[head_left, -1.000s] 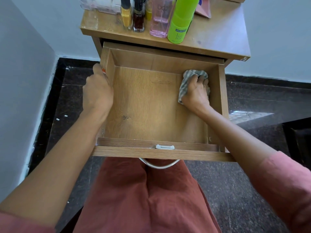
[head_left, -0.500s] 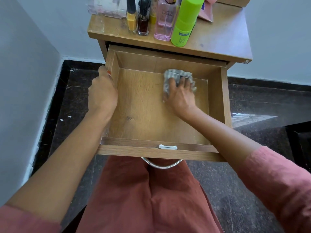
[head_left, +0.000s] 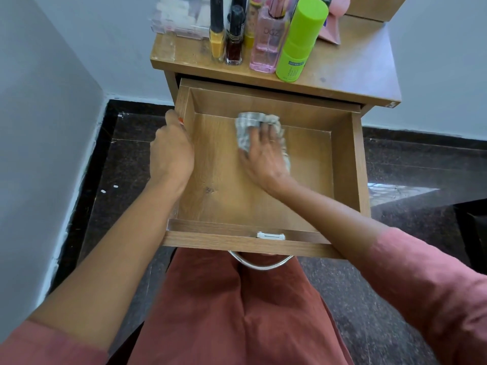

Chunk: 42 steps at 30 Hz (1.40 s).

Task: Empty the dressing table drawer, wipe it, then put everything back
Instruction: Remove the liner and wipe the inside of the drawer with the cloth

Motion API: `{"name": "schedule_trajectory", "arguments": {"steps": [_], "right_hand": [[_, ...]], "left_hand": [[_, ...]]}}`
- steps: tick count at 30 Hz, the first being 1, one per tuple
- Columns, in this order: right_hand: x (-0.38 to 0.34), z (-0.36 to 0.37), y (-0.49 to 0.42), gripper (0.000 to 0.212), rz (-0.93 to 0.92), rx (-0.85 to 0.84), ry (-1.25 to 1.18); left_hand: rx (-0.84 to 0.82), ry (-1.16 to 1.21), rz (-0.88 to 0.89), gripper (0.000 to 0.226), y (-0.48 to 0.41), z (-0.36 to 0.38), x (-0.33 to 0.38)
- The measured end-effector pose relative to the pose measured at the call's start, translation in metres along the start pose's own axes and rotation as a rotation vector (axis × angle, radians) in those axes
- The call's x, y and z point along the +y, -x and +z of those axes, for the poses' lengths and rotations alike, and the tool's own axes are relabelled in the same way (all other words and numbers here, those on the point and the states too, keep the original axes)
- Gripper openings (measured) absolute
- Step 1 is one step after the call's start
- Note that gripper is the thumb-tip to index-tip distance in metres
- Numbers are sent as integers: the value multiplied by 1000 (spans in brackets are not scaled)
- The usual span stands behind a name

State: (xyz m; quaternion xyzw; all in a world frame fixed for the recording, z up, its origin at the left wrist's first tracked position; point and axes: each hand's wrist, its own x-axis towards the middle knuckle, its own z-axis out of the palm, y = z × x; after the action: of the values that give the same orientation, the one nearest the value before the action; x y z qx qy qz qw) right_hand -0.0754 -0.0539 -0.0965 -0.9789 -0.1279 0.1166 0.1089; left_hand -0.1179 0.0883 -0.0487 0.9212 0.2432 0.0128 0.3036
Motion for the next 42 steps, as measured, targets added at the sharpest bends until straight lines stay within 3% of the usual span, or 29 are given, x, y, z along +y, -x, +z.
{"name": "schedule_trajectory", "arguments": {"steps": [5,10,15,19,23,26,28,30,33,36,39,42], "right_hand": [[-69,13,-24,54,-222,29,48],[-59,18,-28,44,-284,108,136],[-48,14,-18,45,-35,92,279],[-17,10,-16,37,67,170,189],[2,3,-18,29,-278,358,71],[1,-2,-20,25,-643,445,230],[-7,0,-29,27,-723,411,361],[-11,7,-38,25,-711,362,436],[-8,8,-34,13,-658,390,300],[1,12,-23,34,-436,463,284],[0,15,-16,52,-206,229,244],[-15,15,-16,46,-203,128,137]], "left_hand": [[-9,-4,-4,30,-3,0,-1],[-6,-2,8,30,-3,0,-1],[-10,5,-3,31,-3,1,-3],[-4,7,8,31,-4,2,-4],[-2,11,11,31,-4,4,-4],[0,2,9,31,-4,3,-3],[2,-7,7,31,-3,1,-3],[-1,-6,13,31,-2,1,-2],[-2,-1,6,30,-2,1,-2],[-2,6,3,29,-4,1,-3],[2,2,14,29,-3,2,-3],[-3,-1,5,29,-2,1,-2]]}}
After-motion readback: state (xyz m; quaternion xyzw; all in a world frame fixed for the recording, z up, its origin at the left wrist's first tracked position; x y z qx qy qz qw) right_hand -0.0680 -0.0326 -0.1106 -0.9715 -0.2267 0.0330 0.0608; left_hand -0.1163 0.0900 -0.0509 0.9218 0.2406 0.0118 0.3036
